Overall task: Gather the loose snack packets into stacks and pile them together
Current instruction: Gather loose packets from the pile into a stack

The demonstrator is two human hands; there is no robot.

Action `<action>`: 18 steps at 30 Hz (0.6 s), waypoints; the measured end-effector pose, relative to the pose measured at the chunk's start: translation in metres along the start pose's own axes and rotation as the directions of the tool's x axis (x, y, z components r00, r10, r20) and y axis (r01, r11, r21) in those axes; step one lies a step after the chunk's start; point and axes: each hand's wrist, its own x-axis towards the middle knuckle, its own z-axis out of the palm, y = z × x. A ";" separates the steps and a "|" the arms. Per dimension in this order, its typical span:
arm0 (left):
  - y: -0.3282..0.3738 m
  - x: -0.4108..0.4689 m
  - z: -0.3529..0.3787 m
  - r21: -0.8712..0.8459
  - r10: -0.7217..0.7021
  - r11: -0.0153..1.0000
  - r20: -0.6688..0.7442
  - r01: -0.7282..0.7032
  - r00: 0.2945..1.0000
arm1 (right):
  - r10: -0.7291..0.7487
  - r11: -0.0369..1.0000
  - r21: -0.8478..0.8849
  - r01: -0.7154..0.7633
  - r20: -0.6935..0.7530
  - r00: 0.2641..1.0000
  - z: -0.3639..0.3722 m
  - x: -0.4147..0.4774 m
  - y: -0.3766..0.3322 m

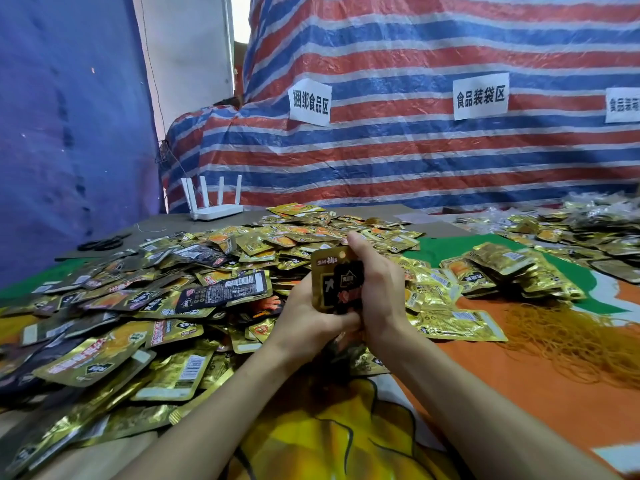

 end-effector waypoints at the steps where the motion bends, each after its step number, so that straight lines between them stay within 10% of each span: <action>1: 0.000 0.000 0.001 -0.005 -0.006 1.000 0.020 0.006 1.000 | 0.009 1.000 0.013 -0.009 0.002 1.000 0.000 0.001 0.000; 12: 0.009 -0.007 0.002 0.047 0.090 0.995 -0.090 -0.086 0.992 | -0.118 0.992 -0.041 0.123 0.094 0.988 -0.002 -0.003 -0.004; 18: 0.013 -0.012 0.001 0.065 0.028 0.998 -0.148 -0.019 0.989 | -0.080 0.764 -0.639 0.091 0.045 0.996 -0.051 -0.002 -0.023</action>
